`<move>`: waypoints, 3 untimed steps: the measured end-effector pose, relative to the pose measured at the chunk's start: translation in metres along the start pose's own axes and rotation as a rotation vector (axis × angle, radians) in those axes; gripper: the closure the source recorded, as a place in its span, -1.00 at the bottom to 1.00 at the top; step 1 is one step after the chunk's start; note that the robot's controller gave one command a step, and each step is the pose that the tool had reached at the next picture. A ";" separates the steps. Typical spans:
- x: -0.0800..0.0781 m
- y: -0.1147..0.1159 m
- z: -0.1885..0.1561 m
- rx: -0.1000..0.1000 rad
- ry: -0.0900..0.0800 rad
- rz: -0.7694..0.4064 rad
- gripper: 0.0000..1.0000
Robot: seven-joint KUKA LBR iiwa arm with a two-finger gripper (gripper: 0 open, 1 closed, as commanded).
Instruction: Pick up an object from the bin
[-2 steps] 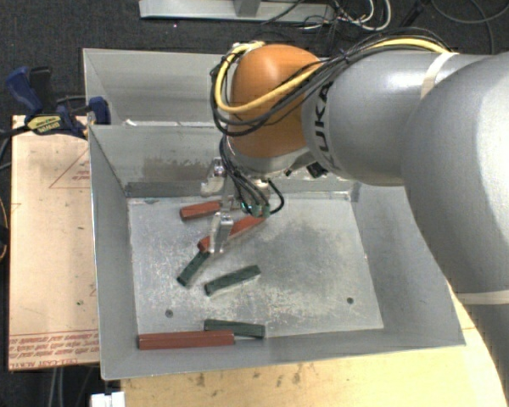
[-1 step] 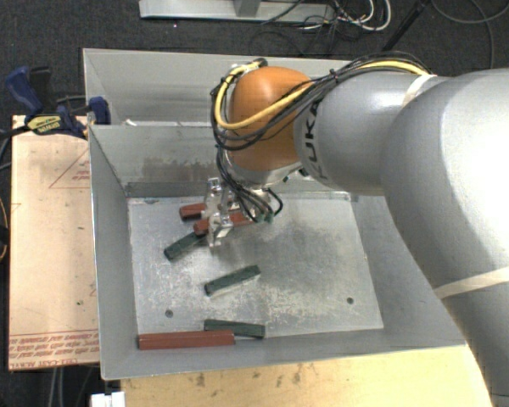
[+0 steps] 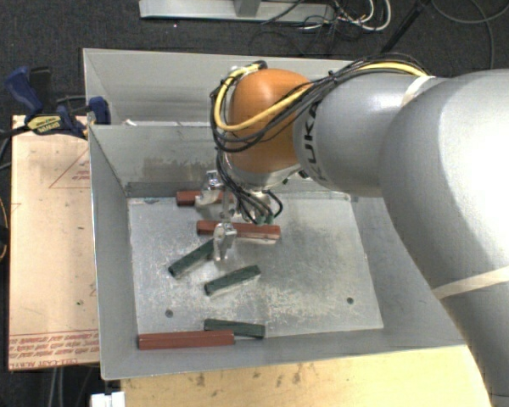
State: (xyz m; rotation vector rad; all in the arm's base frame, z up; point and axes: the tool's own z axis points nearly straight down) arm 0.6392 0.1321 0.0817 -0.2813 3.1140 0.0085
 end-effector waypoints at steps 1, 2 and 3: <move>0.001 0.001 0.002 -0.001 0.001 -0.001 -1.00; 0.037 0.010 0.001 0.004 -0.012 -0.373 1.00; 0.037 0.010 0.001 0.004 -0.012 -0.373 1.00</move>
Offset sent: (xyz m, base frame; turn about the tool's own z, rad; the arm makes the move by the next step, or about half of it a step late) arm -0.0468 0.0019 -0.0117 -0.3775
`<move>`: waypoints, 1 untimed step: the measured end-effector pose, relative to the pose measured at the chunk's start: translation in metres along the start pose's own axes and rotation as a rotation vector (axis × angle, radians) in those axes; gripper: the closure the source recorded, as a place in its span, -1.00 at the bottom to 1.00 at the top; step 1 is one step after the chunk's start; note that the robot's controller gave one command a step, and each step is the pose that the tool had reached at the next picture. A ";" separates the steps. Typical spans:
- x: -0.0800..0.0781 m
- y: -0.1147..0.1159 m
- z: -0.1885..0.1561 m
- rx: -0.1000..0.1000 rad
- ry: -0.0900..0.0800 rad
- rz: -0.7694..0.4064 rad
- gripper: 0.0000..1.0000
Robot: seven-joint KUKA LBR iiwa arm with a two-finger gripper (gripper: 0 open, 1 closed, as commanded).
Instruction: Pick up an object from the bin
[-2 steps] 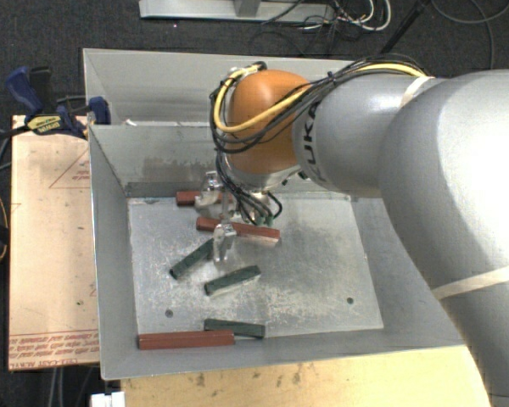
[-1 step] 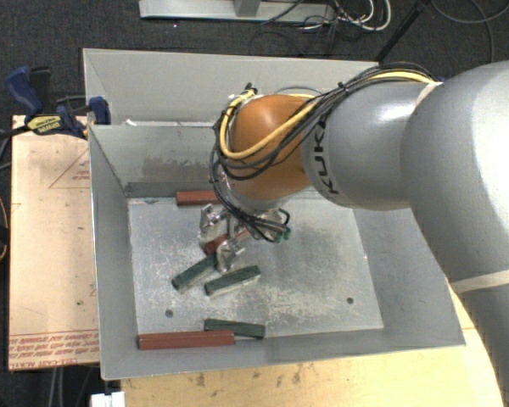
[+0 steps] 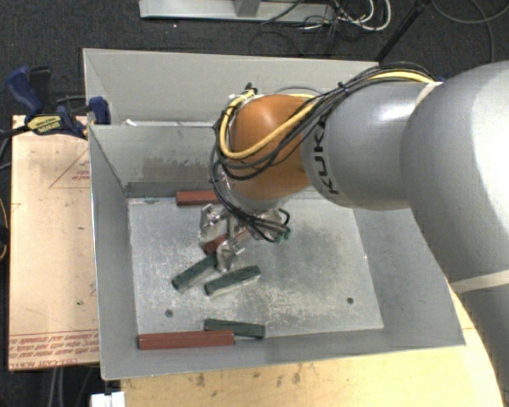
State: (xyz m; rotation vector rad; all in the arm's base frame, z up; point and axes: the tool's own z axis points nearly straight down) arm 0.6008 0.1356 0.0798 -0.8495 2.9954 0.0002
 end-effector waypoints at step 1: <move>-0.004 -0.006 -0.162 -0.006 0.018 -0.062 1.00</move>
Offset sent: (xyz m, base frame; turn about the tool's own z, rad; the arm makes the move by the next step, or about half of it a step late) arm 0.0000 0.0000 0.0000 0.0000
